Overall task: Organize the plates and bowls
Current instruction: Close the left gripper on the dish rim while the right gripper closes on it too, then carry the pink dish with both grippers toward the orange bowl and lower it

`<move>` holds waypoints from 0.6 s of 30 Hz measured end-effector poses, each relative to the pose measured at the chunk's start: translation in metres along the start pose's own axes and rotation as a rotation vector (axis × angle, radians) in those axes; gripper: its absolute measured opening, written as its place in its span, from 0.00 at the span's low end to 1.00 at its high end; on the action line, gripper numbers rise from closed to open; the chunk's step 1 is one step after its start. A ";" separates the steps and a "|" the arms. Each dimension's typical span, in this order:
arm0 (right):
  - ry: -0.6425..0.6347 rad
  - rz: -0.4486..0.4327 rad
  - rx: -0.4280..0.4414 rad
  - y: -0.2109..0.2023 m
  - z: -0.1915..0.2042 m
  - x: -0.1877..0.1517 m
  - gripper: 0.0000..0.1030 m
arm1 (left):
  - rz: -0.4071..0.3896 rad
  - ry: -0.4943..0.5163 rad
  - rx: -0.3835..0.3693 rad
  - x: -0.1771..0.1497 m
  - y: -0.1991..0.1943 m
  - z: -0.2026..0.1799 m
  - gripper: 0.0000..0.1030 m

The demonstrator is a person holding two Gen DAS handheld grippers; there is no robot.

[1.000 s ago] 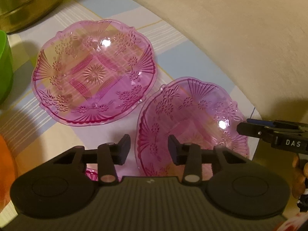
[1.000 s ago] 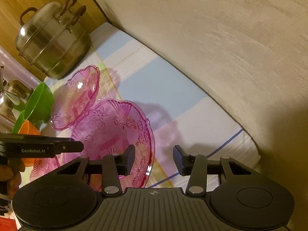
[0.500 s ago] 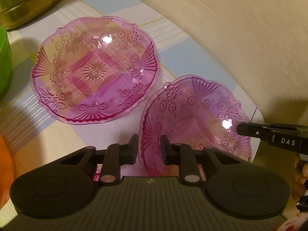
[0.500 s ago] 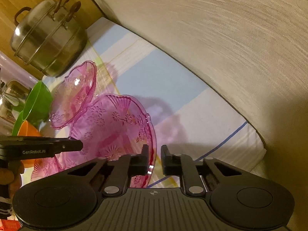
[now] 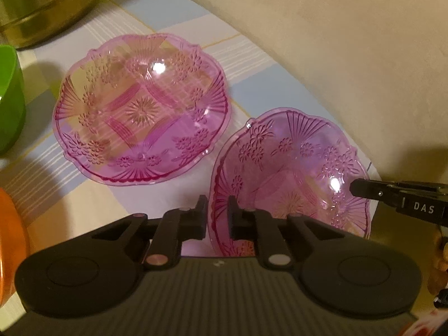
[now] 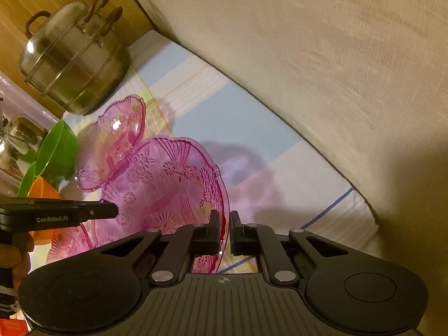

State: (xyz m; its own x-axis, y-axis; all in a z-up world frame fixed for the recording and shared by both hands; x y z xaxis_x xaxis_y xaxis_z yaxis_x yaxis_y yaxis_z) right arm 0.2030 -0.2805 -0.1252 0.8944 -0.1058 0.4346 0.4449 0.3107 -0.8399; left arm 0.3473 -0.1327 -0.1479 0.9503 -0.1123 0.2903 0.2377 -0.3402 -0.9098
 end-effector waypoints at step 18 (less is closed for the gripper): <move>-0.096 -0.052 0.079 -0.054 0.074 0.021 0.06 | -0.102 -0.064 0.049 -0.012 -0.106 0.028 0.12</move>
State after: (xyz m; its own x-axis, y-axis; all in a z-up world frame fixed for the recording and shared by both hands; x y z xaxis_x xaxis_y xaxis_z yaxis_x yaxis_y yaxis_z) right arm 0.1944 -0.2294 -0.0461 0.8599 -0.0345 0.5093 0.4825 0.3809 -0.7888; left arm 0.3167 -0.0687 -0.0631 0.9313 -0.0187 0.3638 0.3419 -0.3002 -0.8905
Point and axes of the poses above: each gripper's, at about its wrist camera, not at the fingertips, and y roughly the way its jaws point, z to its left, x to its top, the point moved 4 cm from there along y, roughly the way its jaws point, and after that the axes turned 13 degrees about -y, right-handed, at the moved point
